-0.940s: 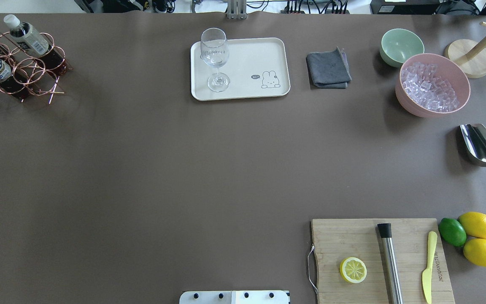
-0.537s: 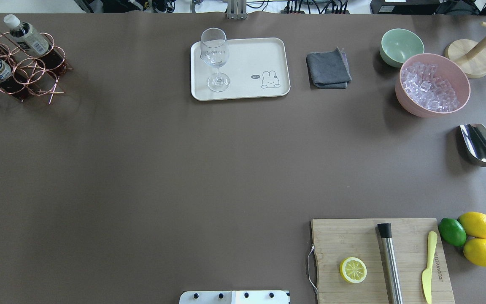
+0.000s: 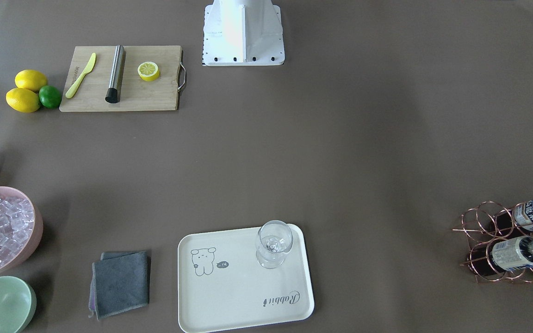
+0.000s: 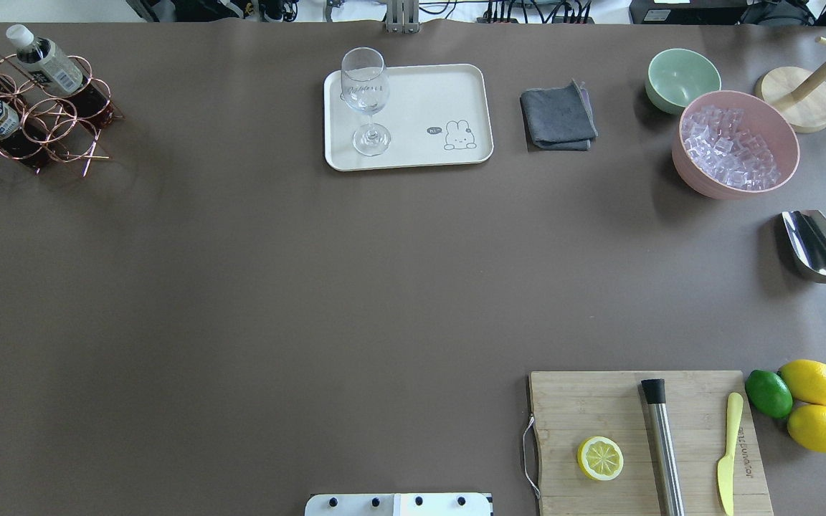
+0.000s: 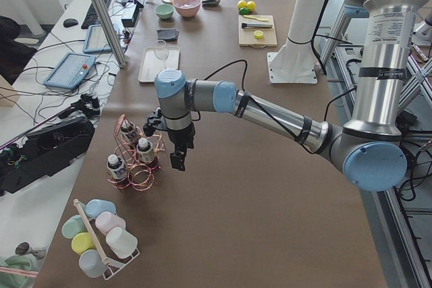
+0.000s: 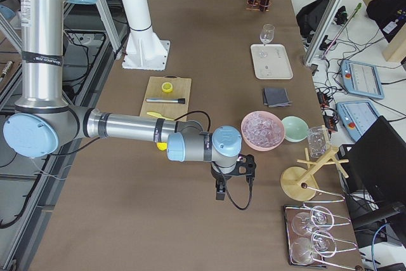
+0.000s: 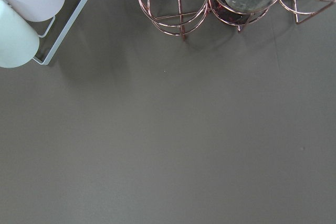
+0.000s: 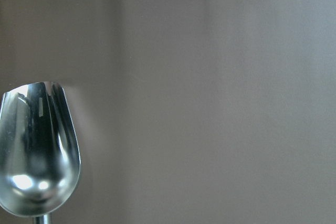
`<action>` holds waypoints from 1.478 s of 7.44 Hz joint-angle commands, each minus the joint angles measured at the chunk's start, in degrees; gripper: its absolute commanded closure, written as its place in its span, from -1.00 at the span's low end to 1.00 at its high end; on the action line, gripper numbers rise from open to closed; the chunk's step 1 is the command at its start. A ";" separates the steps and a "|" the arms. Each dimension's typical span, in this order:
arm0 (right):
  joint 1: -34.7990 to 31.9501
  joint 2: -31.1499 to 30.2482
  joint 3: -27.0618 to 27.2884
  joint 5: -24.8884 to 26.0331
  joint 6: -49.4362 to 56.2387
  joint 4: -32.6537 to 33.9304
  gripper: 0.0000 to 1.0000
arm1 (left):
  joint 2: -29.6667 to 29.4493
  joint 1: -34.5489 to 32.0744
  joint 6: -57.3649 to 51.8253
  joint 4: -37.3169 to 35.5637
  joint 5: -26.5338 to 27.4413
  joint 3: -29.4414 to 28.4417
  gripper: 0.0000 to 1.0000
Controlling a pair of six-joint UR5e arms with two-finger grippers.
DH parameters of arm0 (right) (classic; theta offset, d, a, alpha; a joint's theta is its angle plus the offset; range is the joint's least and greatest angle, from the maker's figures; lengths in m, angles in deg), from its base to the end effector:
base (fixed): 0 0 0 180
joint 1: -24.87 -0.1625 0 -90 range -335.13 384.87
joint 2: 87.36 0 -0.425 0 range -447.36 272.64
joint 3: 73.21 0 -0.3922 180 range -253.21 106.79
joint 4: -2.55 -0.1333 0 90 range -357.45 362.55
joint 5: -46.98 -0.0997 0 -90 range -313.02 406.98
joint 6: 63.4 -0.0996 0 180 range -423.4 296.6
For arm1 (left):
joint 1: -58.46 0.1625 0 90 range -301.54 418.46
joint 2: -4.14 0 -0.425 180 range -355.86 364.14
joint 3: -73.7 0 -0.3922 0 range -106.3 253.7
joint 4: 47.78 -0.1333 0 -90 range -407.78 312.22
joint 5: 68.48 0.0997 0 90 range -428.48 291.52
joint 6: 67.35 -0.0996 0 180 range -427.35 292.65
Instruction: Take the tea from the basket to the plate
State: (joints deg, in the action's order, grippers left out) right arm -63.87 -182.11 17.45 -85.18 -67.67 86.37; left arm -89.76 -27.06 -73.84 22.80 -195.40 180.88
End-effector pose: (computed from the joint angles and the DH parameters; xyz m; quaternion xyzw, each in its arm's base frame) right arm 0.0564 -0.4597 0.6842 -0.0004 -0.3600 0.0179 0.9328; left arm -0.0344 -0.5010 0.5222 0.0193 0.3163 0.0952 0.9437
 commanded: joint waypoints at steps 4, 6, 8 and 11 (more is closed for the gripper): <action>-0.02 0.09 1.36 -0.38 0.31 -0.14 -0.99 | -0.14 -0.52 3.05 -0.18 -5.34 -1.18 -0.97; 0.06 0.18 2.93 -0.38 0.22 -0.05 -0.99 | -0.93 -1.23 20.05 -0.26 -6.68 1.00 -0.97; 1.20 0.79 3.82 0.06 0.14 -0.05 -0.99 | -3.21 -2.89 32.36 -0.53 -6.50 0.75 -0.97; 1.82 0.97 4.08 0.41 0.05 -0.14 -0.99 | -11.45 -3.08 72.29 5.69 -8.79 -9.74 -0.97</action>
State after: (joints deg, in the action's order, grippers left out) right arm -62.39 -181.34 21.27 -84.93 -67.59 86.30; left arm -95.82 -30.44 -21.02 24.08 -203.51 178.65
